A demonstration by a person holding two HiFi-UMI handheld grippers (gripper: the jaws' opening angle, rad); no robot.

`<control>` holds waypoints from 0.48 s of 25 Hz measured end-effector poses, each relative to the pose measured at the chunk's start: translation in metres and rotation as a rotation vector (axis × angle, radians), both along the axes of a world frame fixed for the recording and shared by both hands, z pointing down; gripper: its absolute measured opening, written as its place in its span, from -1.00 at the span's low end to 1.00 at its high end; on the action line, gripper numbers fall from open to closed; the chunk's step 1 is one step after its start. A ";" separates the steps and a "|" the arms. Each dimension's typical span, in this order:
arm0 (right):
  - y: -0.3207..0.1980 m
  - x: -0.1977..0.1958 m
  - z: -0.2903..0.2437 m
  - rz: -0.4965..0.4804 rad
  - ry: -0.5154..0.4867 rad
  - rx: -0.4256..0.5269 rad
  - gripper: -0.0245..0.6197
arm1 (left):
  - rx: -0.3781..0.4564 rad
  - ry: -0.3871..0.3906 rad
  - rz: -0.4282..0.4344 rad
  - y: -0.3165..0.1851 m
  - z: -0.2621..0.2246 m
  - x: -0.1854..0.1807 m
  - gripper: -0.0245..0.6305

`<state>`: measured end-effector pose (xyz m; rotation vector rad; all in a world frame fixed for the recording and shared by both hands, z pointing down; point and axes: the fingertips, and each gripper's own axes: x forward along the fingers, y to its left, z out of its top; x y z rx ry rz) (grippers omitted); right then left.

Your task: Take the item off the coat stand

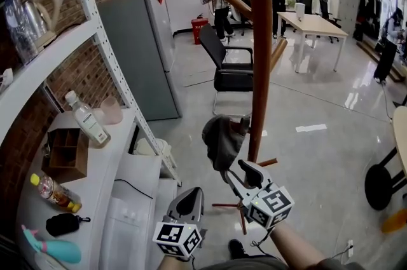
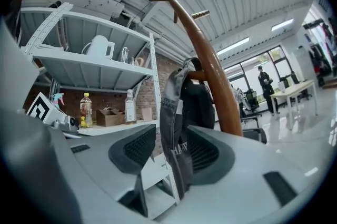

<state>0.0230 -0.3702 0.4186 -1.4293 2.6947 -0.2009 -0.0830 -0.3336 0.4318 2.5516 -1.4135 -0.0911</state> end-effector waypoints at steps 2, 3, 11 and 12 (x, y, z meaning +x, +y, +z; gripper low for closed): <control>-0.008 -0.002 -0.007 -0.009 -0.012 0.015 -0.40 | 0.001 0.003 -0.003 -0.007 0.000 0.002 -0.91; -0.011 -0.003 -0.011 -0.012 -0.019 0.027 -0.40 | 0.002 0.004 -0.005 -0.010 -0.001 0.003 -0.91; -0.030 -0.007 -0.030 -0.082 -0.023 0.089 -0.40 | 0.000 -0.006 -0.029 -0.035 -0.001 0.002 -0.91; -0.031 -0.009 -0.029 -0.099 -0.026 0.086 -0.40 | 0.000 -0.001 -0.032 -0.037 -0.001 0.001 -0.91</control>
